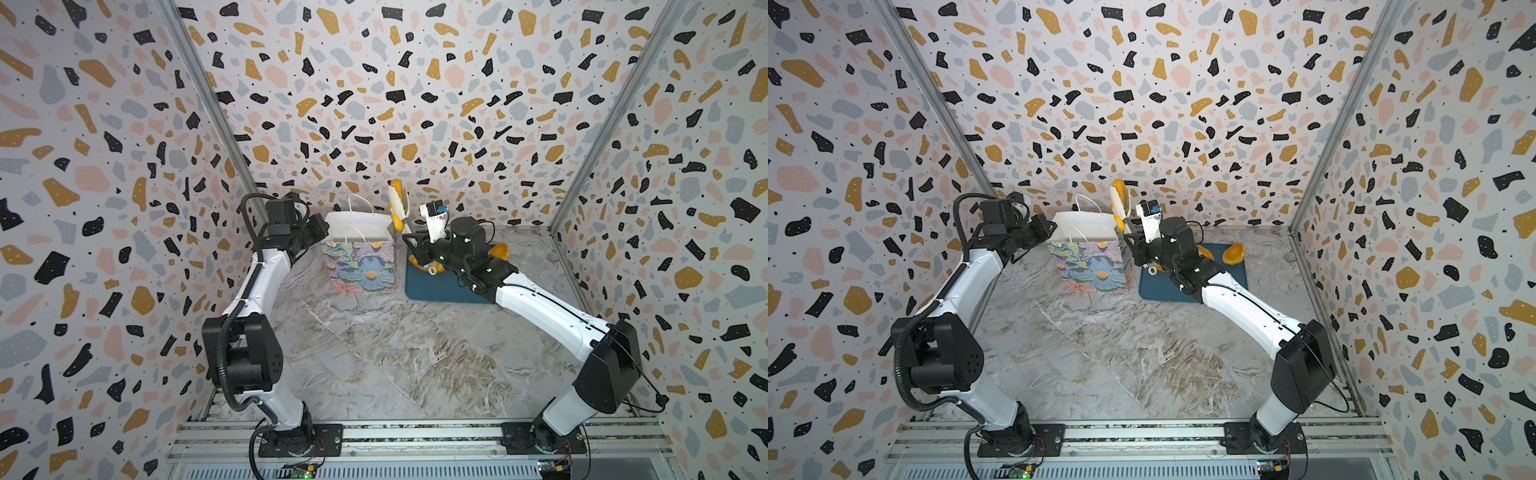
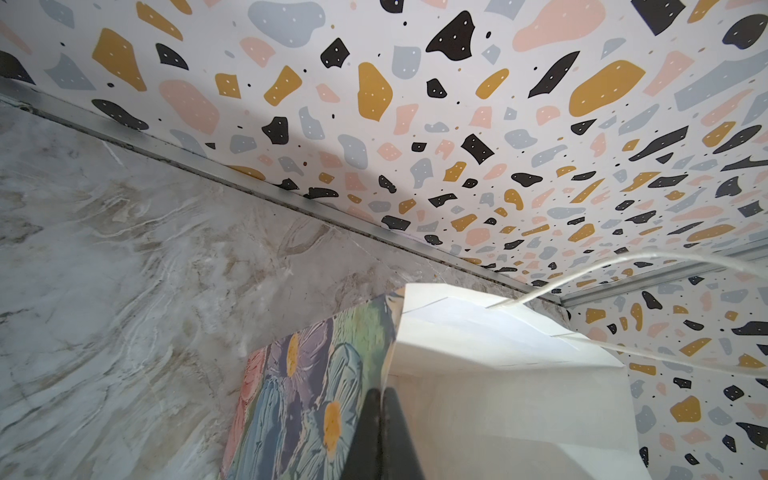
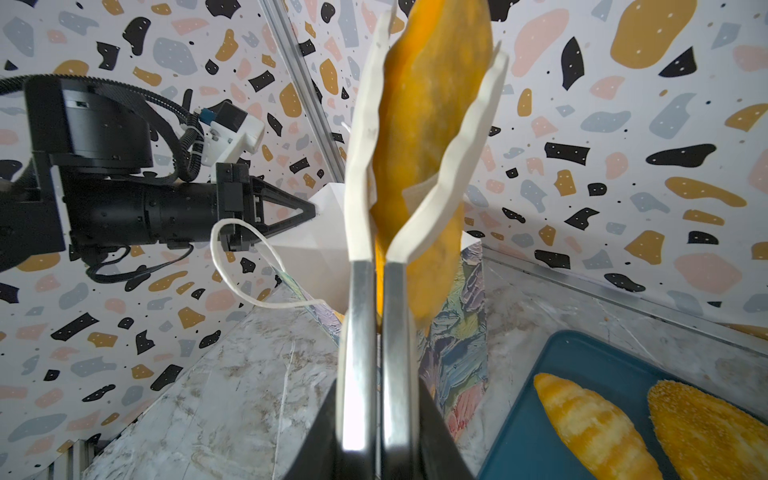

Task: Place the fake bread into the paper bag
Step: 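Carry the long yellow bun with the tongs over the open bag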

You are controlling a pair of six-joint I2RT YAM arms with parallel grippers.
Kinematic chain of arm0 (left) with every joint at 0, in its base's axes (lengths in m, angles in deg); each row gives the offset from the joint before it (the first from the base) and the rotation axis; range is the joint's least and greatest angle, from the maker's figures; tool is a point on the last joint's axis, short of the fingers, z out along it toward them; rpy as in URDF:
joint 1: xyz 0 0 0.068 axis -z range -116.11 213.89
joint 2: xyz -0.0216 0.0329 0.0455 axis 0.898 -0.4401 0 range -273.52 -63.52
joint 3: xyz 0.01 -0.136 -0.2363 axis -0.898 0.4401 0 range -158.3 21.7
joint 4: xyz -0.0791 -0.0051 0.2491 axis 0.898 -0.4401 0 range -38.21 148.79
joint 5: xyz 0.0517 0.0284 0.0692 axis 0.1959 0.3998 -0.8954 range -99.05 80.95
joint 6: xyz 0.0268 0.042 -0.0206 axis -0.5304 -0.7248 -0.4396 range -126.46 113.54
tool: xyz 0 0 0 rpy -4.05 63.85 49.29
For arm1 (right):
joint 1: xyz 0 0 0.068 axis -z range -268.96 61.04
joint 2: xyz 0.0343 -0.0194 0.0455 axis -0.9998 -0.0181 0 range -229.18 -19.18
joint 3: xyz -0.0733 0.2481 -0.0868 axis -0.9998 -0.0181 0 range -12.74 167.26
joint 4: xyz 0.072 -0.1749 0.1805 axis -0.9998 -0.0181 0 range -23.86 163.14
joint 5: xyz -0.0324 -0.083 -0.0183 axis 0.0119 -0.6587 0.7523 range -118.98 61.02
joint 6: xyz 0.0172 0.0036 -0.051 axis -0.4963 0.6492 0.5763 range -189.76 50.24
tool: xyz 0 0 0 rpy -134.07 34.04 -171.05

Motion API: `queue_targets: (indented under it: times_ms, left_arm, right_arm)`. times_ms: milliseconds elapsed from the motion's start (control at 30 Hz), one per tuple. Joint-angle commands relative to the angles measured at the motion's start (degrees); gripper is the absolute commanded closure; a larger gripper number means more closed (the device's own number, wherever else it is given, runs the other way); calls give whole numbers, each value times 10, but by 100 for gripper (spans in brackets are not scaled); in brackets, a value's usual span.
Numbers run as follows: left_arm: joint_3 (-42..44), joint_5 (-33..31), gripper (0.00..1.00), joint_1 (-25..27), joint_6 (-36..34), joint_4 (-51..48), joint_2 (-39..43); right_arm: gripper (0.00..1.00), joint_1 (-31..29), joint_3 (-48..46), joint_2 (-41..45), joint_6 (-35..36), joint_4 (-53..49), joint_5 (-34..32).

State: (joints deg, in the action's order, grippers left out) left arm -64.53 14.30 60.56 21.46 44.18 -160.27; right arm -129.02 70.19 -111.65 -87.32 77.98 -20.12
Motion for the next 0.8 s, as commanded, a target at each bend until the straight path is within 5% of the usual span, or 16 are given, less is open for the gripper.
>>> queue_targets:
  times_ms: [0,767]
  left_arm:
    - [7,8,100,-2,1,18,16]
    - [7,9,100,-2,2,19,19]
  right_arm:
    - [81,-6,39,1,9,44,11]
    - [82,-45,107,-86,45,65,32]
